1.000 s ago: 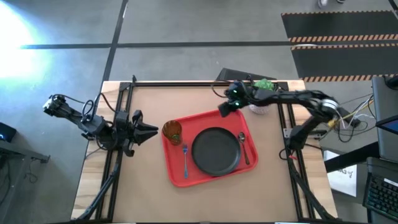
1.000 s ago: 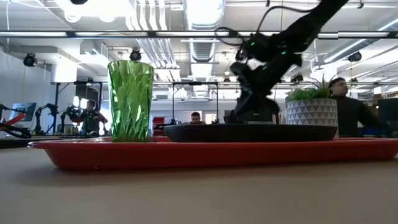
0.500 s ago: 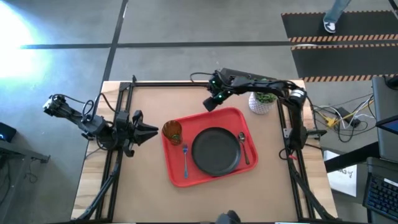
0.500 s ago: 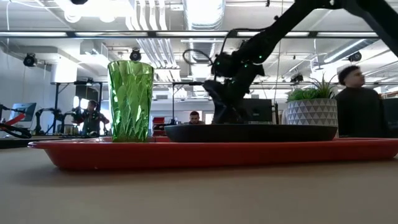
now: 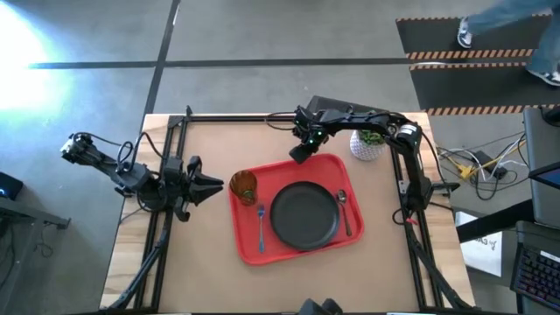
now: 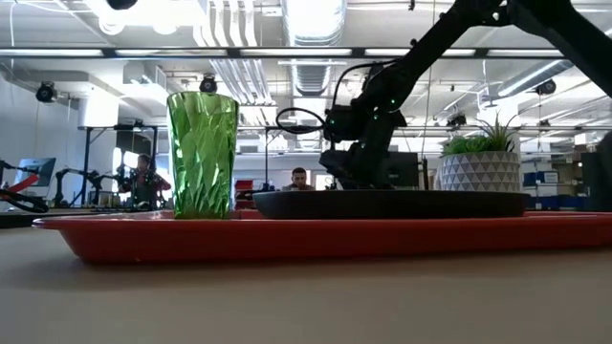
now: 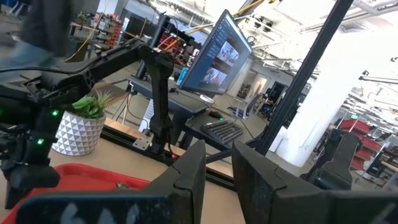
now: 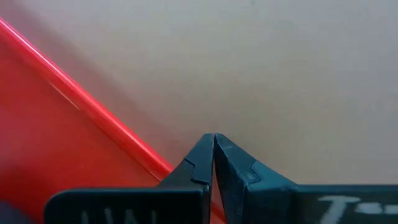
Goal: Pick and place plate/cup/fork/spoon on tray
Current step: Adjust the set up tray
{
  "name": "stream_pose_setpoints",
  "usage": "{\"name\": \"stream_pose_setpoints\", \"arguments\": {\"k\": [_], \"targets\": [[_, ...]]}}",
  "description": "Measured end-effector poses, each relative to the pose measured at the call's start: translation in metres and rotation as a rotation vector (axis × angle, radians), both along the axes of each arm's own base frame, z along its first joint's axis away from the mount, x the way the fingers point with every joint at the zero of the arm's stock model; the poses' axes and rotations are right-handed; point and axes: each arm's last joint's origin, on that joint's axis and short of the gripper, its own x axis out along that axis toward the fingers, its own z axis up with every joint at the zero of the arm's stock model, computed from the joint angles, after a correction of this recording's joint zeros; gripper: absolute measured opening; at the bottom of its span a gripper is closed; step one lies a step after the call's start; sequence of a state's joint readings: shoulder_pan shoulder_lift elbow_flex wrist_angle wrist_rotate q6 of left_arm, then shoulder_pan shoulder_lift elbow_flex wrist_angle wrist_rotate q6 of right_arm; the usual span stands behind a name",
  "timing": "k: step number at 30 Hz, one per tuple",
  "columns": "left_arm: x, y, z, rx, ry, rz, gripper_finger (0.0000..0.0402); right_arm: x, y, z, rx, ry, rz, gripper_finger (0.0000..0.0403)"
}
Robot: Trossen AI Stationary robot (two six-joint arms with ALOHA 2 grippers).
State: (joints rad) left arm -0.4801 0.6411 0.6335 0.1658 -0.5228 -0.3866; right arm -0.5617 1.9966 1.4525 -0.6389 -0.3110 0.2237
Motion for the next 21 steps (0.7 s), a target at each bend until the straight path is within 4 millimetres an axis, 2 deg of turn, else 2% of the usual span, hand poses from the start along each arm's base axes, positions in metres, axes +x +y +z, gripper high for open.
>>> {"name": "stream_pose_setpoints", "arguments": {"k": [7,21], "targets": [[0.0,0.0,0.0,0.0,-0.001,0.0,0.006,0.005,0.014,0.008,-0.011,0.02,-0.037,0.0009],[0.0,0.0,0.0,0.001,0.0,-0.001,0.006,0.036,0.083,0.008,-0.104,0.086,-0.033,0.0009]]}}
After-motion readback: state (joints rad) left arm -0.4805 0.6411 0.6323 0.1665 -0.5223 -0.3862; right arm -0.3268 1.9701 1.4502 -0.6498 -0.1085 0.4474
